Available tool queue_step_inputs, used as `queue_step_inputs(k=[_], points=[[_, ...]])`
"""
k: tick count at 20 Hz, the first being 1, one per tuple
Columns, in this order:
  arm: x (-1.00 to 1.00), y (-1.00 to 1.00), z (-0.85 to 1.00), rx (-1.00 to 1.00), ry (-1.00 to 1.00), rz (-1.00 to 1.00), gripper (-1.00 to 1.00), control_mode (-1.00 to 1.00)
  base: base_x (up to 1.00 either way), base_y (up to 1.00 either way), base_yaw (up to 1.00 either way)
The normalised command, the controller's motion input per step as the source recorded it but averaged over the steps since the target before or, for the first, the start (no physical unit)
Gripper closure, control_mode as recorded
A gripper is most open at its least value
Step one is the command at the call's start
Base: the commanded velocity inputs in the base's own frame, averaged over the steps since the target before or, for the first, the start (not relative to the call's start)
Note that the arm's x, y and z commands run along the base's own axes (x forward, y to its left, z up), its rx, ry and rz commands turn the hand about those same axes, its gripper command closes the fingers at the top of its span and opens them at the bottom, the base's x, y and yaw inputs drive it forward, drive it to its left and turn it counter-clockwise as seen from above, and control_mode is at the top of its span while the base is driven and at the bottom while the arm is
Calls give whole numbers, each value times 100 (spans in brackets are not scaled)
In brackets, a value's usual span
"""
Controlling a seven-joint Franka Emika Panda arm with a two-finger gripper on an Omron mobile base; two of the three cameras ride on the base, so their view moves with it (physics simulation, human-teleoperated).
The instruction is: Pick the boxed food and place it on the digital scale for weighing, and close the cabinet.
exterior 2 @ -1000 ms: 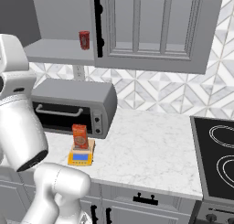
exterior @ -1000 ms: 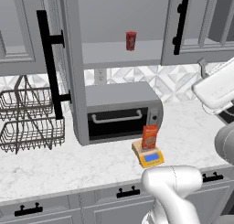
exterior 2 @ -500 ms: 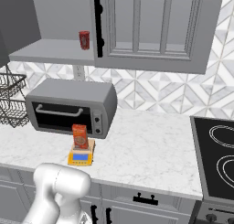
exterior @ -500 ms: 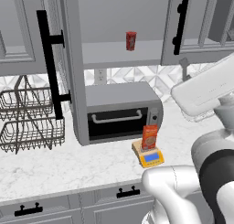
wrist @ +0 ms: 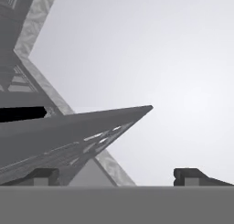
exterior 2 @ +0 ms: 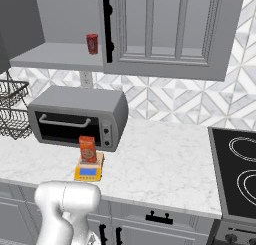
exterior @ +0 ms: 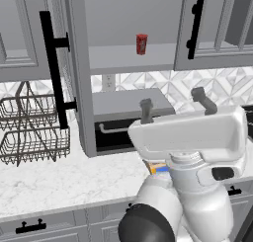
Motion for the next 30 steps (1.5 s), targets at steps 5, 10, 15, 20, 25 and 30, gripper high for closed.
queue_step_inputs(k=[5, 10, 15, 20, 25, 30], points=[[-100, 99, -85, 17, -16, -11, -100, -100, 0, 0, 0], [-93, 88, -38, 17, -1, -1, -100, -100, 0, 0, 0], [-100, 31, -14, 19, -1, 0, -100, -100, 0, 0, 0], [-100, 59, -21, 12, -4, 0, -100, -100, 0, 0, 0], [-98, 100, -40, 21, 32, 5, -100, -100, 0, 0, 0], [-76, 100, -65, 13, 39, 6, -100, -100, 0, 0, 0]])
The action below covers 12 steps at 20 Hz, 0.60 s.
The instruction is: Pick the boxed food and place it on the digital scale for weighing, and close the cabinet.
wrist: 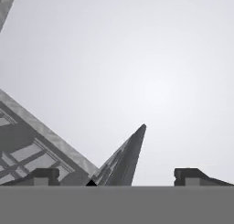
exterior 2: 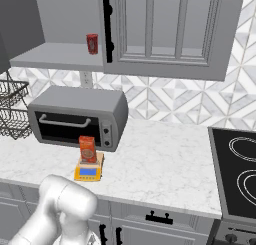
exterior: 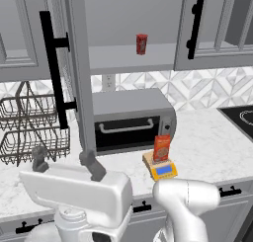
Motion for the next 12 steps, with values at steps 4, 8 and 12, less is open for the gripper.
queue_step_inputs(k=[4, 8, 12], points=[[-54, 100, -98, 0, 37, 3, -100, -100, 0, 0, 0], [19, 100, -12, 0, 65, 1, -100, -100, 0, 0, 0], [45, 100, -6, 1, 71, 9, -100, -100, 0, 0, 0]])
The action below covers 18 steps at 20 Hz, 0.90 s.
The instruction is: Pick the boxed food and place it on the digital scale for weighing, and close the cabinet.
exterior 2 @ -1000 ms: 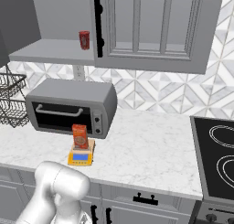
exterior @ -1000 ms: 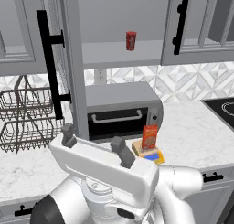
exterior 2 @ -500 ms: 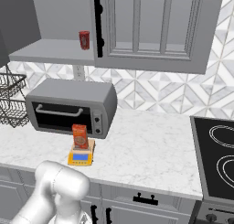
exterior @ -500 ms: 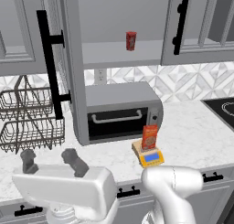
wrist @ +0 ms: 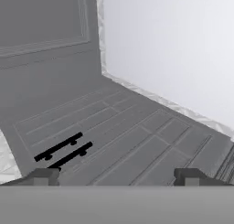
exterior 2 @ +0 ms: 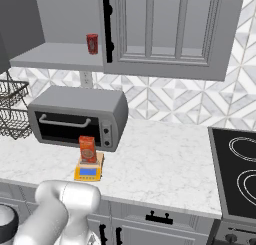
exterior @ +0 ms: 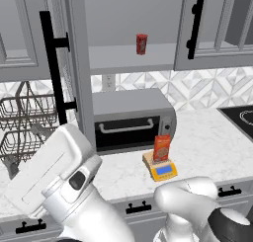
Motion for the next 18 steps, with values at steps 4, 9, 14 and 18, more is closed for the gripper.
queue_step_inputs(k=[4, 9, 14, 18], points=[[-15, 100, -72, 0, 31, 6, -100, -100, 0, 0, 0], [-53, 87, -51, 19, 37, 2, -100, -100, 0, 0, 0], [-94, 68, -58, 39, 11, -46, -100, -100, 0, 0, 0], [-15, 70, -81, 31, 10, -66, -100, -100, 0, 0, 0]])
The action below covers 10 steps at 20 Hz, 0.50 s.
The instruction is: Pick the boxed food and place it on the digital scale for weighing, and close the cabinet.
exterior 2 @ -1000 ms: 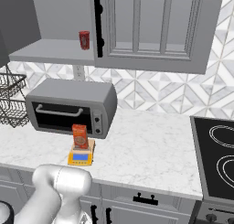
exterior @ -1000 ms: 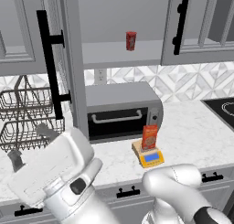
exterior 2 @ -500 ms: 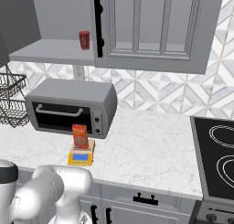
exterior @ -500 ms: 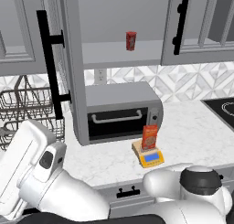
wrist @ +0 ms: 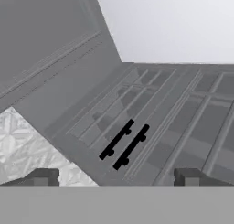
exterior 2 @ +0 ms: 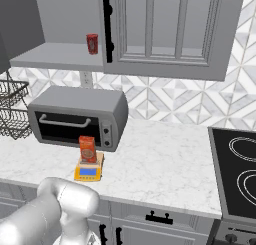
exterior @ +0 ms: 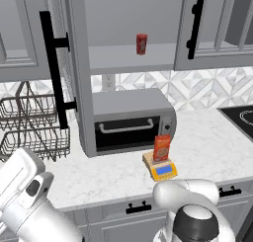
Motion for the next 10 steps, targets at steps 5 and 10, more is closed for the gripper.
queue_step_inputs(k=[5, 10], points=[[0, 76, -72, 40, 2, -60, -100, -100, 0, 0, 0], [-70, 54, -35, 67, -19, -38, -100, -100, 0, 0, 0]])
